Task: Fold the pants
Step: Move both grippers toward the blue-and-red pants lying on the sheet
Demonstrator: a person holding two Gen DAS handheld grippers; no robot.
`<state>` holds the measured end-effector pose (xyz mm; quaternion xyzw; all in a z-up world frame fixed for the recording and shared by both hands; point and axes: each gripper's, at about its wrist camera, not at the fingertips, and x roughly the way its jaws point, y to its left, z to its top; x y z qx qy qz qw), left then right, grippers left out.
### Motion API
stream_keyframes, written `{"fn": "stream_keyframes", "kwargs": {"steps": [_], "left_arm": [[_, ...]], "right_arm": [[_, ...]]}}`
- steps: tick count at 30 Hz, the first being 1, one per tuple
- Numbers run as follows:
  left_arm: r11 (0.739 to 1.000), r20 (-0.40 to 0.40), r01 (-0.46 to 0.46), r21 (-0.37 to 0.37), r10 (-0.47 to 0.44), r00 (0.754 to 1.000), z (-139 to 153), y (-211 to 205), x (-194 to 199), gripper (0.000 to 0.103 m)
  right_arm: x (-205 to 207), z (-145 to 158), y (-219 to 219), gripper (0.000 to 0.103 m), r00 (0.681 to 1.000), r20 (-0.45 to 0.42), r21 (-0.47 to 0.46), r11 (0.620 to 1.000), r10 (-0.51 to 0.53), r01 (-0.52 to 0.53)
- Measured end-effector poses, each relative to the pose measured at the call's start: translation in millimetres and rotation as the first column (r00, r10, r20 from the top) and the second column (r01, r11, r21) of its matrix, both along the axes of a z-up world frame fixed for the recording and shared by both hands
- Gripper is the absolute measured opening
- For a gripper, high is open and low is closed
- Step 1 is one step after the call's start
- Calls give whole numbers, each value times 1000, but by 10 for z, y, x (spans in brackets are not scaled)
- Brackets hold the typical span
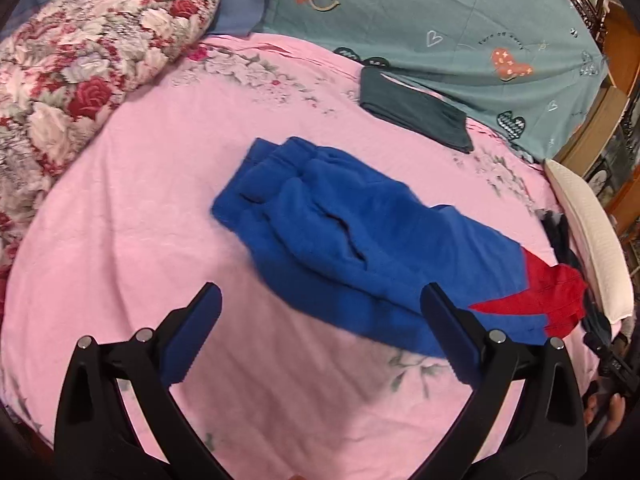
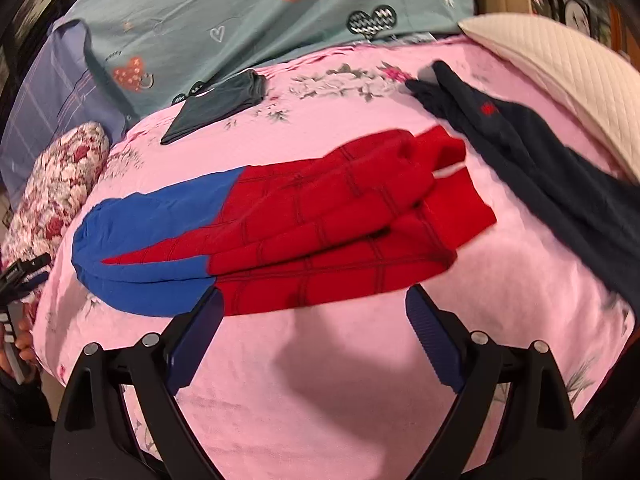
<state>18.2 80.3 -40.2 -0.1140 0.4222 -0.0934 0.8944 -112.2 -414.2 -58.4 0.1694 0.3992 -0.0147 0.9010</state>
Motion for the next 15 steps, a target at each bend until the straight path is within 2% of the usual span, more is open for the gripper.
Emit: {"fn": "stream_keyframes", "kwargs": {"steps": [4, 6, 9, 10, 12, 15], "left_arm": [[998, -30, 46, -45, -47, 998, -41, -184, 174, 101], [995, -77, 41, -95, -48, 996, -117, -195, 299, 100], [981, -132, 36, -191, -62, 989, -228, -175, 393, 95], [978, -139, 40, -205, -70, 988, -248, -195, 401, 93], [973, -151, 58, -223, -93, 984, -272, -256, 415, 89], [970, -168, 70, -232, -111, 980, -307, -337, 479, 72]], "right_arm": [[-18, 10, -45, 91, 1000, 6, 13, 1000, -8, 8], [-17, 21, -41, 85, 1000, 9, 22, 1000, -1, 1], [1, -6, -35, 64, 1000, -1, 42, 999, 31, -31], [9, -22, -32, 57, 999, -7, 51, 998, 41, -40], [23, -54, -39, 57, 999, -14, 60, 997, 41, -41], [23, -60, -64, 57, 999, -13, 62, 998, 31, -30]]}}
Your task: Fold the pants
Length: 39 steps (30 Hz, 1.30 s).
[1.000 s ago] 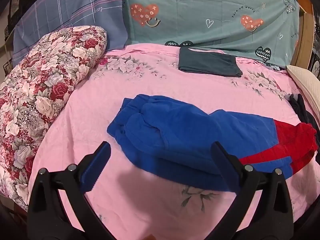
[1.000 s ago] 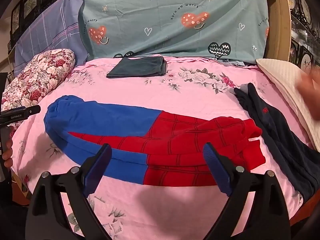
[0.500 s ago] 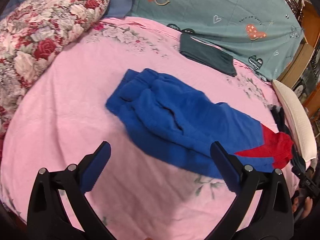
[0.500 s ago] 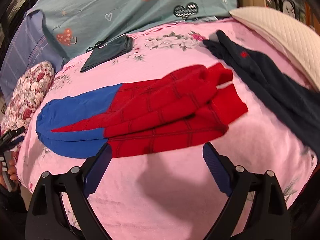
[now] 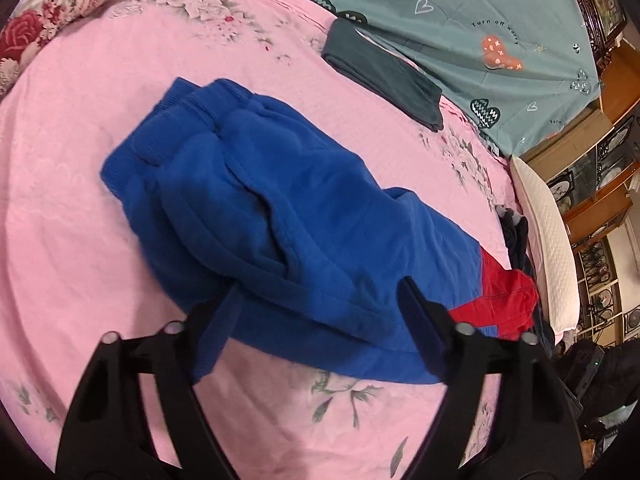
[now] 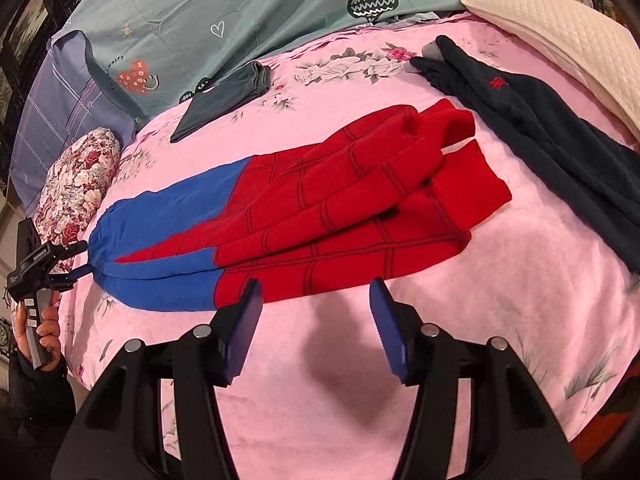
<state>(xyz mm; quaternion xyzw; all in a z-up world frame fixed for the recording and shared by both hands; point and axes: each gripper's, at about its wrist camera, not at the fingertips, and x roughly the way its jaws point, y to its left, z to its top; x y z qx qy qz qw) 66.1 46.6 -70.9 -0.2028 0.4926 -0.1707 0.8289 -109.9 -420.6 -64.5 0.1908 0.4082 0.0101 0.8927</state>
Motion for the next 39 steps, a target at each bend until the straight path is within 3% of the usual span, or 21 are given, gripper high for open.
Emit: {"fn": "stream_keyframes", "kwargs": {"steps": [4, 7, 9, 10, 11, 13, 16, 19, 21, 24, 27, 31, 33, 34, 35, 36, 37, 39], "left_arm": [[1000, -19, -1, 10, 2, 1000, -73, -49, 158, 64], [999, -44, -27, -23, 26, 999, -137, -28, 211, 68], [1000, -20, -18, 1, 18, 1000, -122, -93, 214, 68], [999, 3, -17, 34, 17, 1000, -90, -138, 222, 63], [998, 19, -20, 54, 19, 1000, -70, -161, 228, 47], [997, 20, -34, 62, 33, 999, -68, -149, 257, 25], [998, 20, -40, 46, 39, 999, -51, -99, 258, 25], [998, 32, -37, 51, 35, 999, -74, -63, 240, 21], [998, 35, -43, 41, 41, 999, -93, -36, 244, 16], [999, 70, -46, 20, 45, 997, -27, 0, 225, 13], [999, 105, -33, 26, 30, 994, 155, -47, 317, 13], [998, 143, -36, 49, 28, 989, 589, -192, 799, 13], [994, 154, -61, 96, 46, 987, 782, -310, 1262, 14], [988, 131, -74, 132, 56, 990, 799, -366, 1581, 18], [986, 98, -75, 149, 61, 993, 762, -374, 1807, 19], [983, 61, -84, 165, 74, 995, 699, -366, 1992, 21], [981, 4, -92, 171, 93, 996, 607, -319, 2137, 30], [973, -10, -129, 190, 133, 991, 599, -220, 2108, 48]], "right_arm": [[-23, -8, -123, 57, 1000, -7, 42, 999, -27, 27], [-88, -3, -234, 57, 999, -8, 118, 992, -45, 46], [-81, -6, -306, 57, 998, -13, 184, 981, -55, 56], [-29, -8, -353, 57, 999, -16, 236, 970, -51, 54], [16, 6, -362, 57, 999, -12, 262, 964, -46, 48], [190, 44, -389, 57, 999, -15, 282, 958, -47, 49], [414, -43, -430, 57, 991, -108, 277, 954, -84, 111], [536, -106, -419, 55, 988, -119, 251, 960, -95, 123], [627, -159, -418, 1, 994, -82, 271, 959, -67, 87], [611, -30, -402, 3, 998, 43, 279, 960, -50, 36], [849, 176, -505, 3, 996, 72, 323, 946, -50, 24], [1569, 752, -553, 3, 990, 131, 290, 957, -46, 6], [2102, 964, -631, 3, 987, 132, 297, 953, -96, 53], [2368, 1007, -673, 7, 986, 124, 289, 954, -115, 75], [2648, 1008, -677, 28, 989, 96, 247, 965, -111, 84], [2905, 931, -674, 40, 994, 15, 161, 981, -109, 105], [3005, 853, -671, 53, 988, -52, 78, 986, -142, 146], [2909, 773, -635, 53, 990, -61, 61, 990, -127, 130]]}}
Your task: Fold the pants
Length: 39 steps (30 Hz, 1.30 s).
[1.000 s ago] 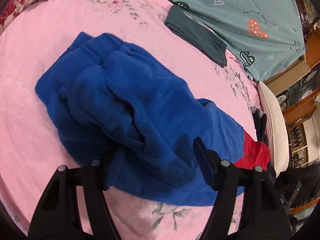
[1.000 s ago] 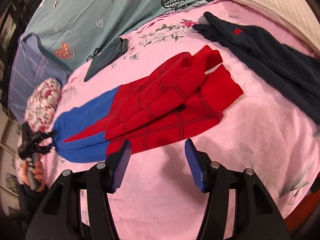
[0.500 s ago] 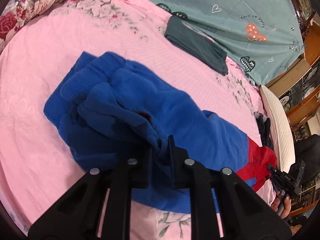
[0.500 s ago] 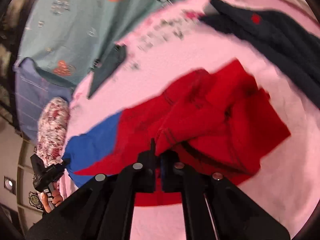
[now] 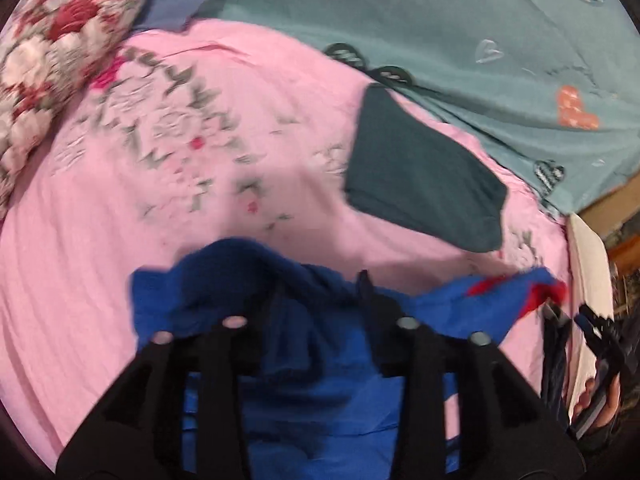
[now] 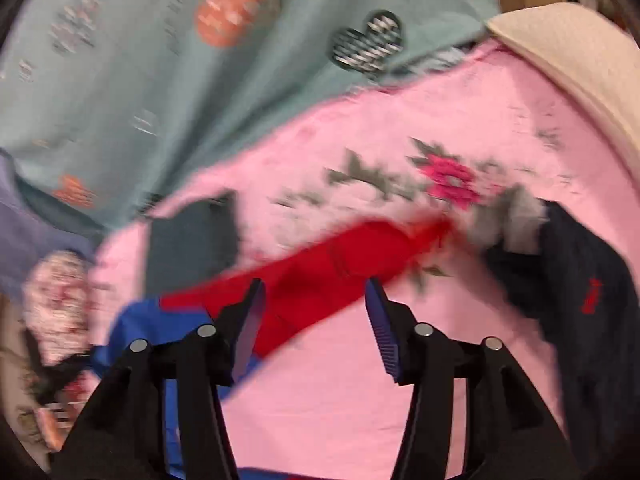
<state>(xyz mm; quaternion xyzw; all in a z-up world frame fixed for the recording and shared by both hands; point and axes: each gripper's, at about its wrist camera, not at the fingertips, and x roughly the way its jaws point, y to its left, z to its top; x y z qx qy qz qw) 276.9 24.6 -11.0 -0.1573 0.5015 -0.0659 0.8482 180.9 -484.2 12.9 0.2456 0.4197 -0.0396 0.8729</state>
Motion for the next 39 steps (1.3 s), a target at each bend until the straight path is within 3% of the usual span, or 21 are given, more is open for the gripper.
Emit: {"fn": "stream_keyframes", "kwargs": {"steps": [2, 4, 6, 7, 9, 10, 16, 21, 24, 25, 26, 27, 28, 30, 33, 39], "left_arm": [[999, 73, 30, 45, -33, 997, 125, 49, -282, 71], [993, 115, 53, 105, -65, 991, 195, 152, -681, 80], [992, 103, 61, 114, -73, 992, 168, 296, -1008, 80], [993, 87, 64, 103, -73, 993, 118, 402, -1211, 80], [996, 78, 46, 83, -52, 996, 12, 602, -1517, 80], [996, 81, 37, 76, -44, 996, -52, 663, -1628, 80], [999, 21, -38, 35, 37, 999, -562, 857, -2240, 80], [999, 4, -19, -29, 20, 1000, -767, 645, -2184, 80], [999, 38, -50, 17, 49, 998, -791, 520, -2028, 77], [997, 37, -73, 30, 71, 997, -785, 507, -1992, 69], [996, 31, -88, 9, 88, 996, -776, 512, -1965, 47], [996, 18, -81, -23, 81, 997, -775, 512, -1935, 28], [996, 9, -63, -56, 64, 998, -783, 525, -1897, 5], [994, 13, -56, -95, 57, 998, -785, 581, -1881, 5], [992, 67, -79, -95, 85, 994, -702, 657, -2014, 5], [986, 162, -113, -122, 132, 978, -339, 801, -2416, 5]], "right_arm": [[-266, -24, 79, 54, 999, 11, -20, 999, 47, -47], [-727, -30, 177, 55, 995, -3, -117, 988, 100, -100], [-1197, -60, 203, 63, 994, -1, -179, 978, 114, -112], [-1453, -77, 176, 76, 996, 2, -216, 972, 94, -91], [-1892, -131, 124, 93, 999, 19, -262, 965, 40, -34], [-2078, -193, 73, 94, 1000, 17, -269, 963, 13, -8], [-2808, -798, -119, 95, 996, -53, -66, 996, -72, 68], [-2779, -1014, 10, 95, 997, -60, -16, 998, -55, 54], [-2655, -1007, 22, 94, 998, -19, 2, 998, -57, 57], [-2610, -1004, 17, 85, 999, 8, 19, 999, -51, 51], [-2524, -1003, 16, 52, 999, 16, 20, 999, -43, 43], [-2462, -1028, -2, 26, 1000, 24, 32, 999, -20, 19], [-2423, -1056, -33, 11, 999, 33, 72, 997, 4, -7], [-2425, -1064, -40, 10, 999, 47, 64, 998, 11, -14], [-2499, -953, -19, 10, 997, 81, 51, 999, 8, -13], [-2751, -335, 235, 10, 981, 174, -110, 992, 81, -62]]}}
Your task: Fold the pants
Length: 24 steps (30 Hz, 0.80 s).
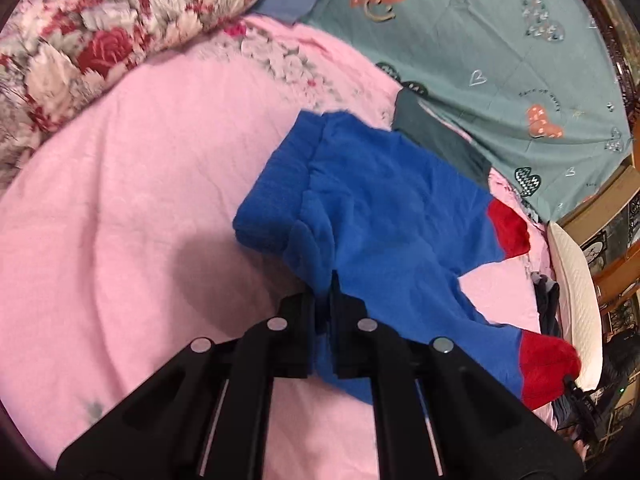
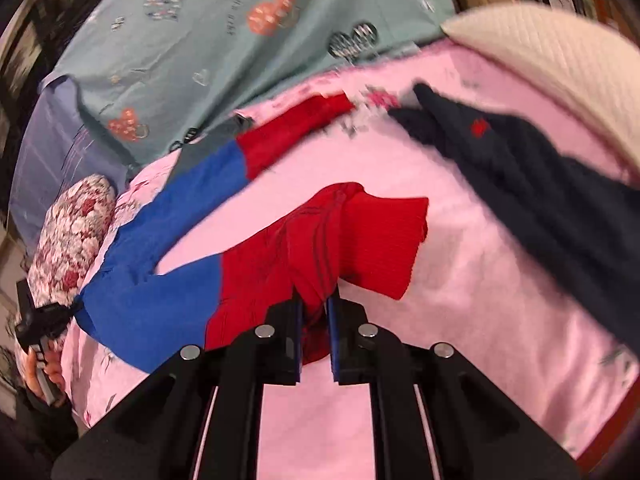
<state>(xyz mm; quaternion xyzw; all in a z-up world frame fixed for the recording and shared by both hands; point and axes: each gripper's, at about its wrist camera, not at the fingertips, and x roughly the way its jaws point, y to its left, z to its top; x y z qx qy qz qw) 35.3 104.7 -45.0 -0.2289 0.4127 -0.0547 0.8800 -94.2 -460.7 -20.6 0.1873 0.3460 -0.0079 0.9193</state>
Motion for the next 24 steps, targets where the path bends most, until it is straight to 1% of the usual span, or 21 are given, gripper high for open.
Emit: {"fn": "stream_keyframes", "kwargs": {"steps": [2, 3, 4, 6, 7, 8, 9, 10, 11, 12, 13, 14, 15, 16, 17, 18, 19, 20, 21, 22, 24], "left_arm": [[1000, 24, -18, 23, 18, 1000, 124, 11, -176, 2], [999, 39, -37, 35, 36, 999, 179, 51, -301, 2], [997, 47, -54, 45, 52, 998, 212, 92, -354, 2], [988, 60, -124, 94, 119, 991, 222, 260, -498, 2], [983, 36, -156, 100, 153, 988, 149, 377, -501, 2], [982, -3, -164, 95, 165, 986, 63, 435, -470, 2], [983, -37, -165, 83, 168, 985, -27, 491, -453, 2], [986, -58, -148, 84, 153, 987, -98, 469, -453, 2], [988, -57, -125, 90, 130, 990, -113, 418, -471, 3], [992, -44, -91, 87, 96, 994, -101, 316, -492, 5], [996, -28, -53, 73, 55, 998, -76, 202, -499, 14], [997, -20, -28, 68, 30, 999, -61, 112, -500, 36], [997, -10, -10, 72, 11, 1000, -41, -3, -481, 53], [996, 4, -3, 91, 3, 1000, -24, -130, -448, 66], [994, 7, 1, 113, -2, 1000, -33, -232, -401, 69], [991, 4, 12, 136, -13, 1000, -57, -322, -329, 69], [988, -22, 9, 151, -5, 1000, -123, -375, -239, 69], [991, -46, -4, 137, 10, 999, -189, -388, -184, 69], [994, -72, -18, 107, 25, 997, -280, -369, -102, 69], [994, -102, -27, 108, 38, 994, -360, -364, -18, 67], [992, -101, -51, 113, 63, 993, -403, -343, 43, 62]], "right_arm": [[-59, 34, -25, 11, 1000, -21, -8, 1000, -13, 12], [-82, 6, -50, 11, 999, -45, -15, 1000, -17, 17], [-101, -60, -77, 11, 998, -67, -13, 1000, -20, 19], [-51, -294, -118, 12, 988, -154, -15, 1000, -20, 18], [-27, -432, -132, 15, 980, -195, -14, 1000, -24, 21], [11, -554, -135, 20, 971, -240, -24, 1000, -21, 16], [32, -661, -162, 21, 963, -266, -29, 999, -29, 22], [-1, -663, -177, 23, 969, -246, -26, 999, -37, 31], [-34, -625, -179, 35, 969, -239, -55, 997, -59, 47], [-86, -550, -186, 37, 973, -214, -95, 993, -86, 67], [-86, -550, -186, 43, 973, -214, -95, 993, -86, 67], [-128, -478, -210, 51, 977, -188, -101, 992, -96, 78], [-175, -419, -226, 52, 981, -169, -95, 992, -98, 83], [-202, -358, -244, 52, 983, -152, -101, 991, -100, 85], [-231, -324, -239, 52, 985, -142, -105, 991, -99, 84], [-256, -308, -233, 52, 986, -137, -101, 992, -94, 80], [-270, -312, -214, 52, 987, -136, -93, 993, -90, 78], [-283, -321, -193, 52, 987, -137, -85, 994, -83, 72], [-288, -330, -162, 52, 988, -135, -79, 995, -74, 64], [-279, -352, -122, 52, 989, -132, -75, 996, -60, 50], [-263, -392, -23, 52, 990, -137, -90, 995, -43, 31]]}}
